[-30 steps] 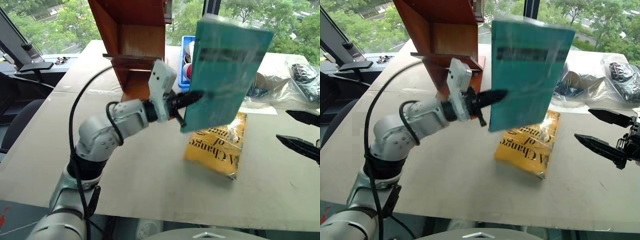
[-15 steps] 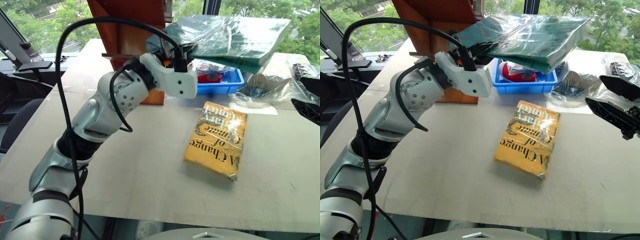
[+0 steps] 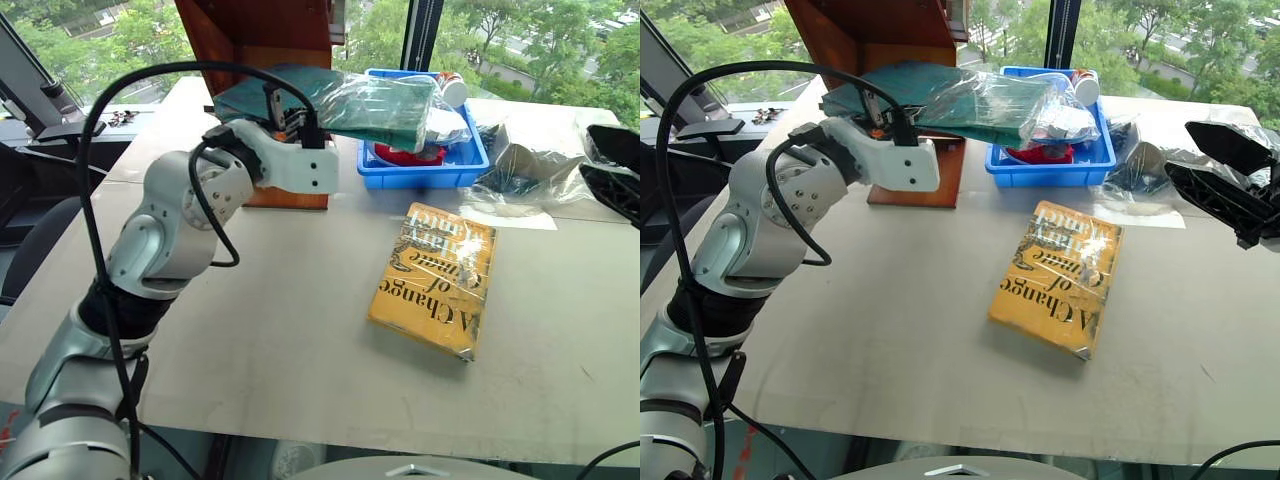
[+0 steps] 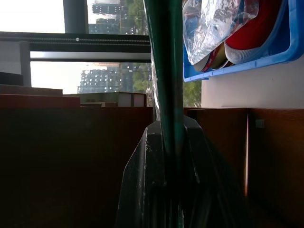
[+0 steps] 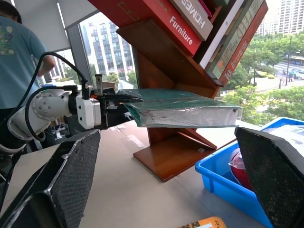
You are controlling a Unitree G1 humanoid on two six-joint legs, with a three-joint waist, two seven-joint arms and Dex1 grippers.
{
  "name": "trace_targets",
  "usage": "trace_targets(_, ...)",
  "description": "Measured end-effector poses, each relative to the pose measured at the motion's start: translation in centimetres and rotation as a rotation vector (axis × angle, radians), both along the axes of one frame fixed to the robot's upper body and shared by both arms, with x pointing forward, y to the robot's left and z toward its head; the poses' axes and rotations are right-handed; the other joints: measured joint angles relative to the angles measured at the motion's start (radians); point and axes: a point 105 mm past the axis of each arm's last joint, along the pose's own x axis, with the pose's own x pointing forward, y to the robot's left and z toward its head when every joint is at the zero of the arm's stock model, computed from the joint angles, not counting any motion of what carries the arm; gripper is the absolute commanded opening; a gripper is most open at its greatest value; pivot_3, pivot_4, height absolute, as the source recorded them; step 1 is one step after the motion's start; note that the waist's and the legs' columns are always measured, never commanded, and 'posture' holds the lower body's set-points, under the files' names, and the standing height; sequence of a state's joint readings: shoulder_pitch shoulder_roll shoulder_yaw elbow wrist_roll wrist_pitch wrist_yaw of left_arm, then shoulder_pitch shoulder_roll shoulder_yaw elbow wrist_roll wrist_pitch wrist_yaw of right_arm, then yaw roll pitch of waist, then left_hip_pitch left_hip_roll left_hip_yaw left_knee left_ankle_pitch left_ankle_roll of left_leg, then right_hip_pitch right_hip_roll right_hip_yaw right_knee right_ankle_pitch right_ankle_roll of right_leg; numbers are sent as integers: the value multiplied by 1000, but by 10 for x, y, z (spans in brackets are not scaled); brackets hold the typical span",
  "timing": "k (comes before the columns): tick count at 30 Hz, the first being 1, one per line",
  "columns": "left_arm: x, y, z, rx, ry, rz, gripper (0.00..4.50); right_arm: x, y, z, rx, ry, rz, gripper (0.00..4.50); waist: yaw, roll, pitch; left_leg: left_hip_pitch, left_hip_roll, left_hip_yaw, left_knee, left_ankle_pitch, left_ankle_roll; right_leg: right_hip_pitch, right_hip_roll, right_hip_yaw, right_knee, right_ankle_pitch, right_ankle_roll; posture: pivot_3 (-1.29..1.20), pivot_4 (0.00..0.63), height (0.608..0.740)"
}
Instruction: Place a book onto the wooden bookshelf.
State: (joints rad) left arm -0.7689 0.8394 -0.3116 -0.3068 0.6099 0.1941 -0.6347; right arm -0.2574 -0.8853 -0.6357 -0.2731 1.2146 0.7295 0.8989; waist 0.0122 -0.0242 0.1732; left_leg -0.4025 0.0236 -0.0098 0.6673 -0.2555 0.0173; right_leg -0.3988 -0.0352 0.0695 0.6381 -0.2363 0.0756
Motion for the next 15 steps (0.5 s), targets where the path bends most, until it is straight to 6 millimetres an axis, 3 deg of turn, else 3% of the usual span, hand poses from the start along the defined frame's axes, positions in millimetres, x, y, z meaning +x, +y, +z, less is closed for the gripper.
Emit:
trace_targets(9, 17, 32, -3, -51, 31, 195, 35, 5, 1, -7, -12, 15, -2, 4500, -17, 0, 0, 2, 0, 0, 1, 0, 0, 0, 0, 0, 4, 0, 0, 0, 150, 740)
trace_targets(15, 19, 41, 1, -104, 31, 268, 35, 5, 0, -7, -13, 10, -5, 4500, -27, 0, 0, 2, 0, 0, 1, 0, 0, 0, 0, 1, 4, 0, 0, 0, 150, 740)
